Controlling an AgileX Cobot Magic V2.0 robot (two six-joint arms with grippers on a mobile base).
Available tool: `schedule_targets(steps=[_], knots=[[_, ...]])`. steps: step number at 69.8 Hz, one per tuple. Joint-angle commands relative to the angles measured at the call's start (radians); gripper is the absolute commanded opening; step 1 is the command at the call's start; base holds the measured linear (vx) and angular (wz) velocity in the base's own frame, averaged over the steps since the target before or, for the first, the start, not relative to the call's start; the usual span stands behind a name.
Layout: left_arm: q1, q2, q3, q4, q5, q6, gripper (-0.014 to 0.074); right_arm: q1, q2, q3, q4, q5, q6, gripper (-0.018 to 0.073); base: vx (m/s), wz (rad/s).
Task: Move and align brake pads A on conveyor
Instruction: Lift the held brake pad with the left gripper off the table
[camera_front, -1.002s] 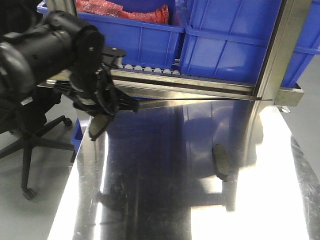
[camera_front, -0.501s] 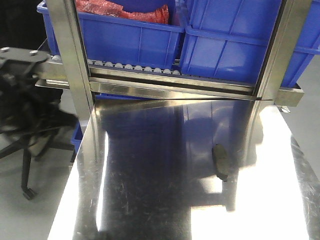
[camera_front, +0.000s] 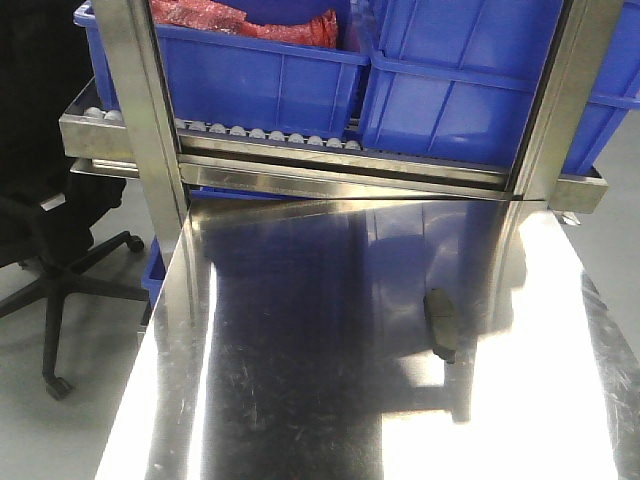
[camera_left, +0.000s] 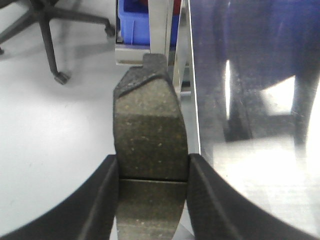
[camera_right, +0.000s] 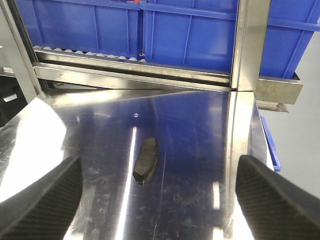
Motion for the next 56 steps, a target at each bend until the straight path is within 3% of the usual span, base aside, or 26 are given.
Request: schedule_targets(steps=[1,56], knots=[[0.001,-0.040,-0.020,0.008,-0.061,-0.001,-0.0006,-0.003,0.017,-0.026,0.000,-0.074,0.000,0.0589,0.00,0.00],[0.001,-0.062,-0.024,0.015,-0.027,-0.001,-0.0006,-0.003,0.017,-0.026,0.000,-0.072,0.000,0.0589,0.00,0.00]])
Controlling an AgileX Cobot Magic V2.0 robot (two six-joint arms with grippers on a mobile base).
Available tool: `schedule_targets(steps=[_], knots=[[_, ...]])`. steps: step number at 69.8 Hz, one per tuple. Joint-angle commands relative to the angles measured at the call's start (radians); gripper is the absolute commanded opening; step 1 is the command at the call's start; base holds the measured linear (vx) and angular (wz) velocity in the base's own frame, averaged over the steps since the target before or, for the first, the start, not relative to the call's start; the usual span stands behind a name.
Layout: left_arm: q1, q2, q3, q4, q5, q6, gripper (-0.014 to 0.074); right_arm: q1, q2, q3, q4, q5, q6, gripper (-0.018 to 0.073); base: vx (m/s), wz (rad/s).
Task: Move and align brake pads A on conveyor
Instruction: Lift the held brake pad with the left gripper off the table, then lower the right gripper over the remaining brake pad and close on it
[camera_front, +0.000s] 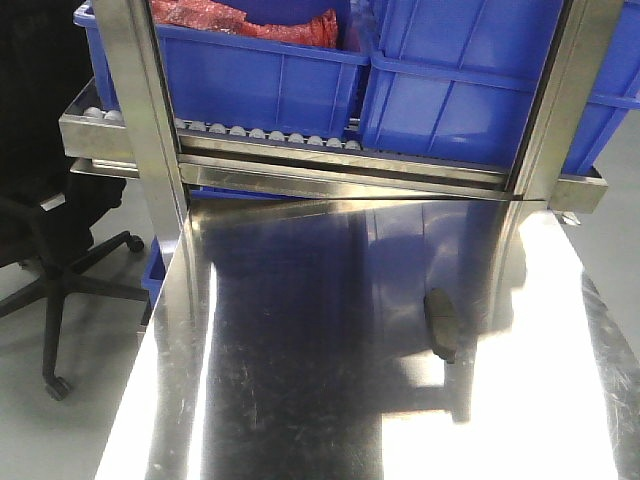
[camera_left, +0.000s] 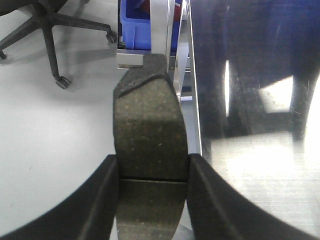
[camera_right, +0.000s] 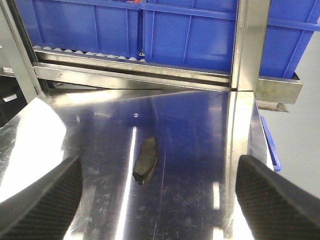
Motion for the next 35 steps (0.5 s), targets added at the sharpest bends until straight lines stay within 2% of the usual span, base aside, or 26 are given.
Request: schedule_targets(steps=[1,35], knots=[[0.001,-0.005,-0.030,0.015,-0.059,-0.001,-0.0006,-0.003,0.017,-0.026,0.000,-0.072,0.000,0.0589,0.00,0.00],[0.001,-0.005,-0.030,0.015,-0.059,-0.001,-0.0006,-0.003,0.017,-0.026,0.004,-0.095,0.002,0.0589,0.00,0.00]])
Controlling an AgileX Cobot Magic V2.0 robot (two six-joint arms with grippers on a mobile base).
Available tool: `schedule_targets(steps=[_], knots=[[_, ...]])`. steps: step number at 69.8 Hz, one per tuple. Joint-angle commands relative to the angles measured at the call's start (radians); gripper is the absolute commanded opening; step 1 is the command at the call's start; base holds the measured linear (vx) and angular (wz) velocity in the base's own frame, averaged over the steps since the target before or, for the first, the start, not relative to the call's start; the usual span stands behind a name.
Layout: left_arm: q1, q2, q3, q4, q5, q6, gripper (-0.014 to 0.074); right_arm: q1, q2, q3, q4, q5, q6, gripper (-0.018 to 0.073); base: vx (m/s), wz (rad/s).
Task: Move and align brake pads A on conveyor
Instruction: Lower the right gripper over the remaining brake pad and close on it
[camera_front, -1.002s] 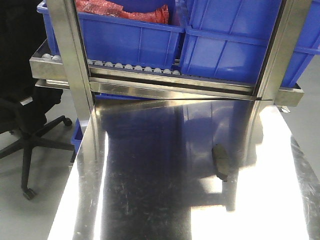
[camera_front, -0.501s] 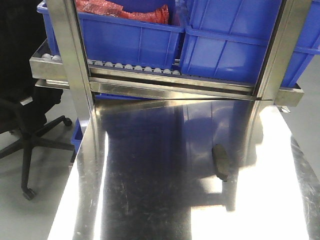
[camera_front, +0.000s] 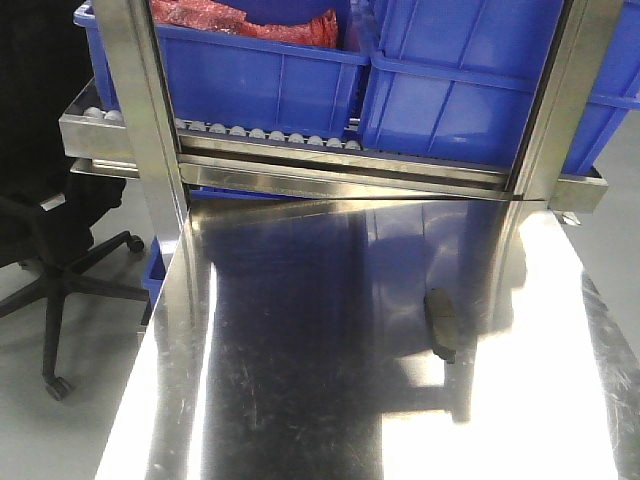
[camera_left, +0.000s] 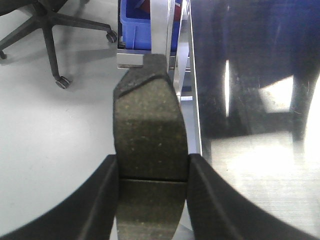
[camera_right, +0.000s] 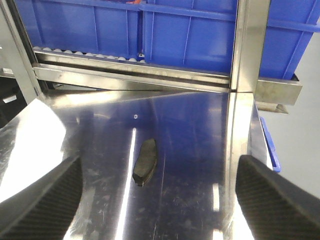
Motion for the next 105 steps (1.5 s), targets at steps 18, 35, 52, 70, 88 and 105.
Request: schedule_targets(steps=[18,35,52,70,88,105], knots=[[0.001,-0.005,-0.030,0.015,-0.059,-0.001,-0.0006,-0.003,0.039,-0.031,0.001,-0.124,0.001,0.0589,0.00,0.00],[0.001,-0.005,-0.030,0.015,-0.059,-0.001,-0.0006,-0.003,0.301,-0.122,-0.005,-0.121,-0.029,0.0589,0.00,0.00],[0.001,-0.005,-0.030,0.015,-0.059,-0.001,-0.0006,-0.003,0.719,-0.353,-0.004,-0.069,0.008,0.0589,0.00,0.00],[0.001,-0.005,-0.030,0.015,-0.057,-0.001,-0.0006,0.020,1.158,-0.688,-0.033,0.140,0.047,0.0589,0.00,0.00],[0.001,-0.005,-0.030,0.015,-0.055,-0.001,-0.0006,0.139,1.498,-0.981,-0.121,0.332,0.130,0.0589,0.00,0.00],[0.001,-0.005,-0.030,0.015,-0.055,-0.001,-0.0006,0.186,1.683,-1.090,-0.154,0.425,0.202,0.0589,0.00,0.00]])
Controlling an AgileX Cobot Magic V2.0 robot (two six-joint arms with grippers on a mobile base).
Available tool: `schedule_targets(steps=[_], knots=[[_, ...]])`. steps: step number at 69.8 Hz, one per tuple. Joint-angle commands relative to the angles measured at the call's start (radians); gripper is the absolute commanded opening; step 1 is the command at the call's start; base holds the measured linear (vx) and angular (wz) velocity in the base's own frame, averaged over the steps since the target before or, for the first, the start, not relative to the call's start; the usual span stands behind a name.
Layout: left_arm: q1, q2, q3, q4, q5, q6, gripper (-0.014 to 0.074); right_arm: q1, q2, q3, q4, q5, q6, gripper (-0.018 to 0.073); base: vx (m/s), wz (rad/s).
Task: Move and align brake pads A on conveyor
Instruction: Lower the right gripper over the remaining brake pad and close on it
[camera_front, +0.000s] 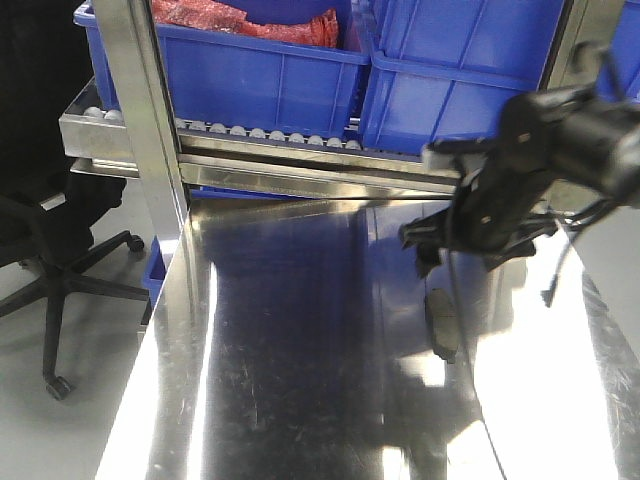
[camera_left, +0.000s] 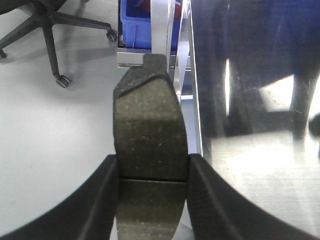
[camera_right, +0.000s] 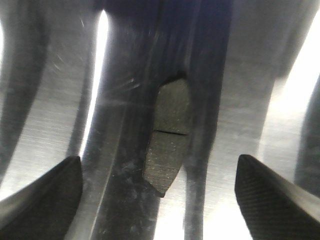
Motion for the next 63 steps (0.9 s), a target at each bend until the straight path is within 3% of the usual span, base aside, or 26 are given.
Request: schedule_targets(steps=[1,15,63], knots=[[0.001,-0.005,-0.030,0.014,-0.060,-0.001,-0.0006,0.002,0.001,-0.041,-0.037,0.024,0.021,0.0589,0.00,0.00],[0.001,-0.005,-0.030,0.014,-0.060,-0.001,-0.0006,0.002,0.061,-0.041,-0.092,0.022,0.069,0.0589,0.00,0.00],[0.001,-0.005,-0.030,0.014,-0.060,-0.001,-0.0006,-0.039,0.160,-0.041,-0.049,-0.102,0.096,0.0589,0.00,0.00]])
